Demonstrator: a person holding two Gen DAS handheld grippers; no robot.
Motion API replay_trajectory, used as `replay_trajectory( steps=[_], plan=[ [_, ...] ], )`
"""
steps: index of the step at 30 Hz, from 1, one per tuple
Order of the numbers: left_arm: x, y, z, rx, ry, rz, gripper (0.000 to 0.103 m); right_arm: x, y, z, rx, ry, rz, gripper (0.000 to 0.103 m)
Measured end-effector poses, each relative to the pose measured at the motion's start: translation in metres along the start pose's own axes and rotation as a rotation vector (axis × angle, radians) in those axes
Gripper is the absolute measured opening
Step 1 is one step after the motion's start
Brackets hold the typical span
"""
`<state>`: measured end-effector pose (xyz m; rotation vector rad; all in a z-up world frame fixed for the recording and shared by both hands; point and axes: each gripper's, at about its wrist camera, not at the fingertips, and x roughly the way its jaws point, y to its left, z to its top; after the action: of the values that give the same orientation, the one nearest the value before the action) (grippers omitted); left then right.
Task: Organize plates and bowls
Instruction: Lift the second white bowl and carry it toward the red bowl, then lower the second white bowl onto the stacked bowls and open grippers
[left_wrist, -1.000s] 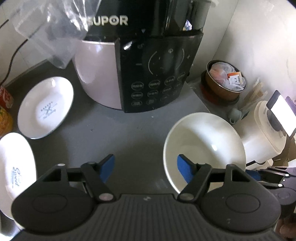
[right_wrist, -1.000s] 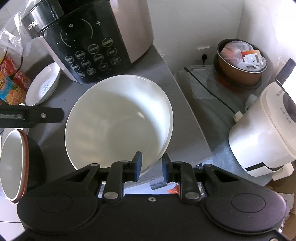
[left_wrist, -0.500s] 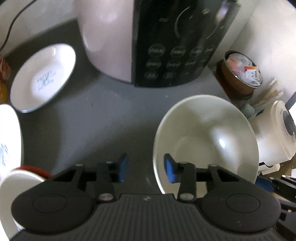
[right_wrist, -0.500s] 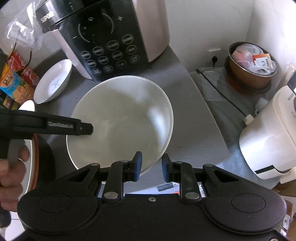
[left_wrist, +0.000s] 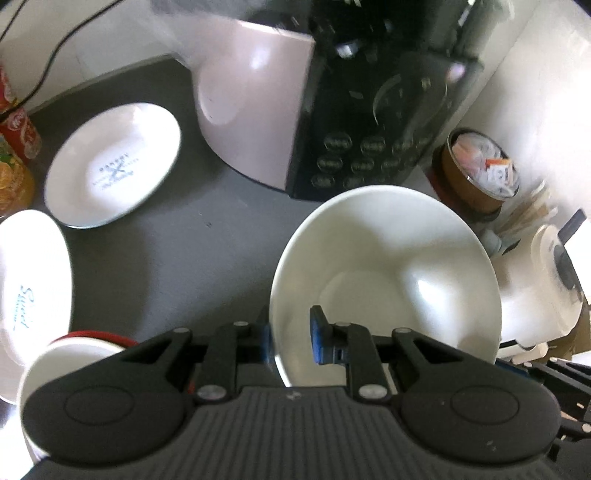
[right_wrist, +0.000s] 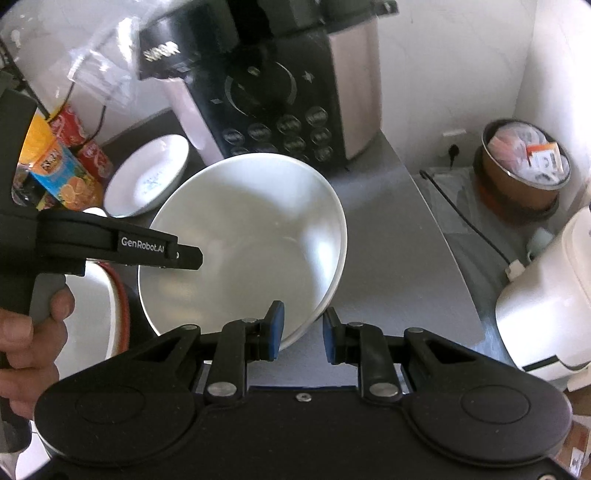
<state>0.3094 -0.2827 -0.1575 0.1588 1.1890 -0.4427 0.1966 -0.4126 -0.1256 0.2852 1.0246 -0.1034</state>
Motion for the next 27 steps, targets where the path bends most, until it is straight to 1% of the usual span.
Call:
replay_trajectory(
  steps=[10, 14, 18, 22, 27],
  plan=[
    [-0.052, 0.037, 0.003, -0.048, -0.046, -0.028, 0.020, -0.029, 0.040, 0.014, -0.051, -0.045, 0.044, 0.022],
    [-0.072, 0.051, 0.002, -0.047, -0.068, -0.018, 0.020, -0.037, 0.055, 0.018, -0.026, -0.033, 0.069, 0.022],
    [-0.084, 0.069, -0.002, -0.068, -0.072, -0.021, 0.020, -0.044, 0.075, 0.020, -0.056, -0.049, 0.070, 0.022],
    [-0.091, 0.090, -0.009, -0.075, -0.068, -0.019, 0.020, -0.043, 0.095, 0.019, -0.073, -0.044, 0.083, 0.022],
    [-0.096, 0.110, -0.019, -0.062, -0.068, 0.008, 0.020, -0.037, 0.119, 0.015, -0.096, -0.032, 0.099, 0.022]
  ],
)
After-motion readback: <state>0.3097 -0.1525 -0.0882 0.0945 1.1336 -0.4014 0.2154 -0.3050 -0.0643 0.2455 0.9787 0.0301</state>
